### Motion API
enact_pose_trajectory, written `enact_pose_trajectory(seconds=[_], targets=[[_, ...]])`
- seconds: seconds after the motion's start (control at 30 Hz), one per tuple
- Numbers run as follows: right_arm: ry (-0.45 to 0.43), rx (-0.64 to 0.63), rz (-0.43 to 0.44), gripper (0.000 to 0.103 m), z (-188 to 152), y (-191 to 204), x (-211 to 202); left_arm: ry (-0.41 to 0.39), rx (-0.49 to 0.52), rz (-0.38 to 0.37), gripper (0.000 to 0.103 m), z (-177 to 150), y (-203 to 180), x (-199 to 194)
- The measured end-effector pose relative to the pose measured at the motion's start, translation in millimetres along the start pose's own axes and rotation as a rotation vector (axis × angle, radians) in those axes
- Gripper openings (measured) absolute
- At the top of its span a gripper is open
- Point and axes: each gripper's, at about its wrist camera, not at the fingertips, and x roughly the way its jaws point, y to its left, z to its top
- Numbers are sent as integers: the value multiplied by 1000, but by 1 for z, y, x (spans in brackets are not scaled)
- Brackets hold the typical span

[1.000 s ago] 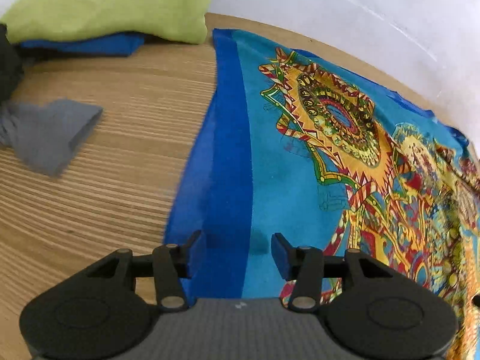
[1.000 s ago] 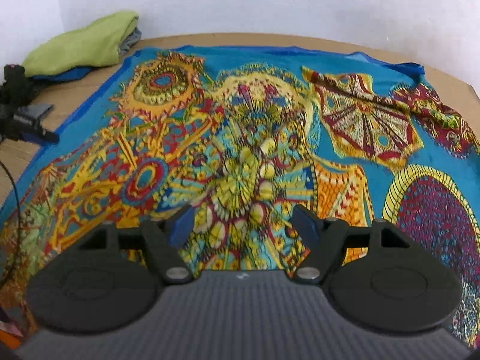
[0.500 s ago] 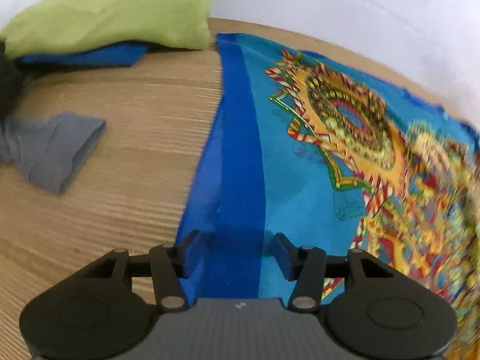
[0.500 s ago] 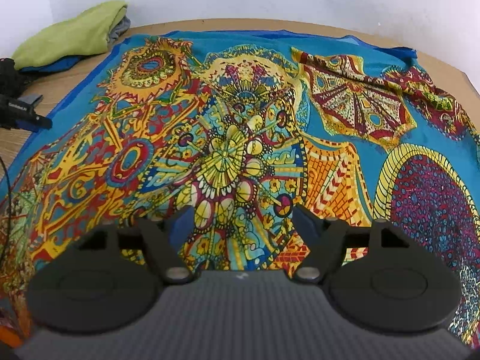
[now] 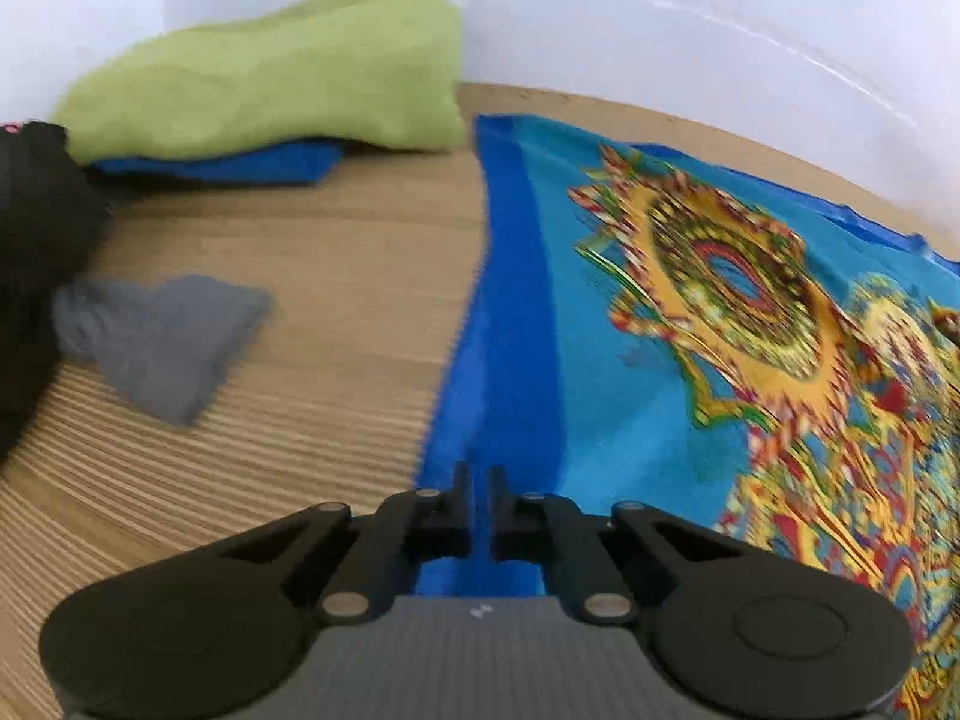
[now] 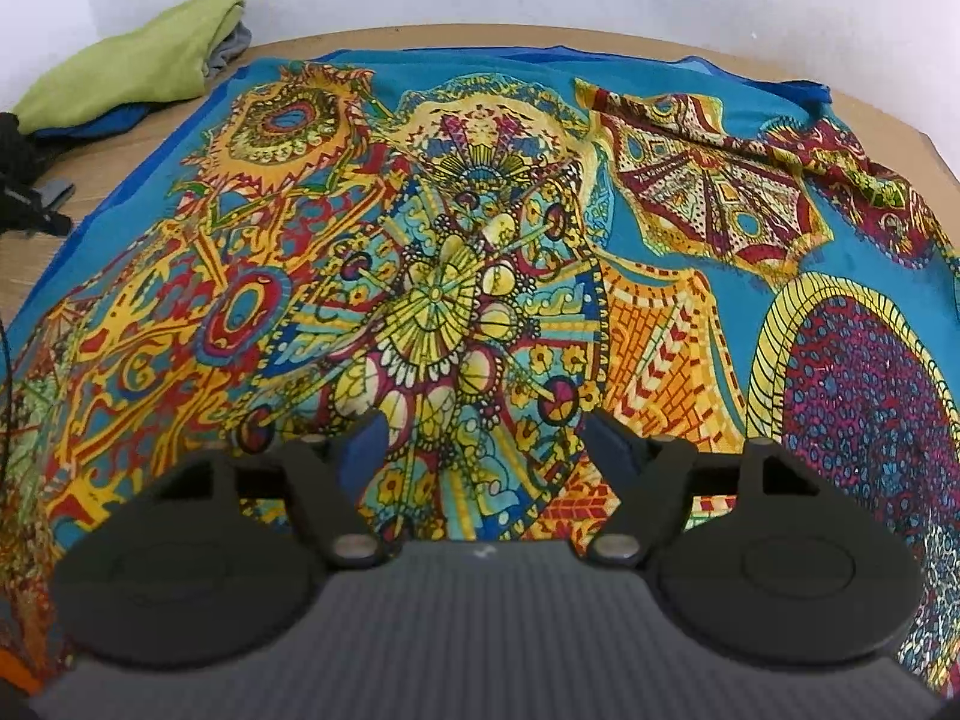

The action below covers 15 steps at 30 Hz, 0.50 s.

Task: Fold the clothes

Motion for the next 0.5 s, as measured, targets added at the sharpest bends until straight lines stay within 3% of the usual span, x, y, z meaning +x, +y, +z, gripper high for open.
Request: enact_pose_trajectory(seconds=[0.07,0.13,0.23,0.27,0.33,0.5], targets=[[3,2,-2,74,0,0,2,8,-15,-15,3,5,7,0],[7,4,-2,74,0,0,3,31,-17,-84,5,5,11,0],[11,5,-4,74,1,1,4,53,-22,-178,19,2,14,1],[12,4,-5,74,1,2,5,52,-23,-182,30,0,14,2],[17,2,-7,74,1,2,6,49,-3,-151,41,-1,12,9],[41,-1,1,74,0,5,11,51,68,-109,42,-2,2,23]])
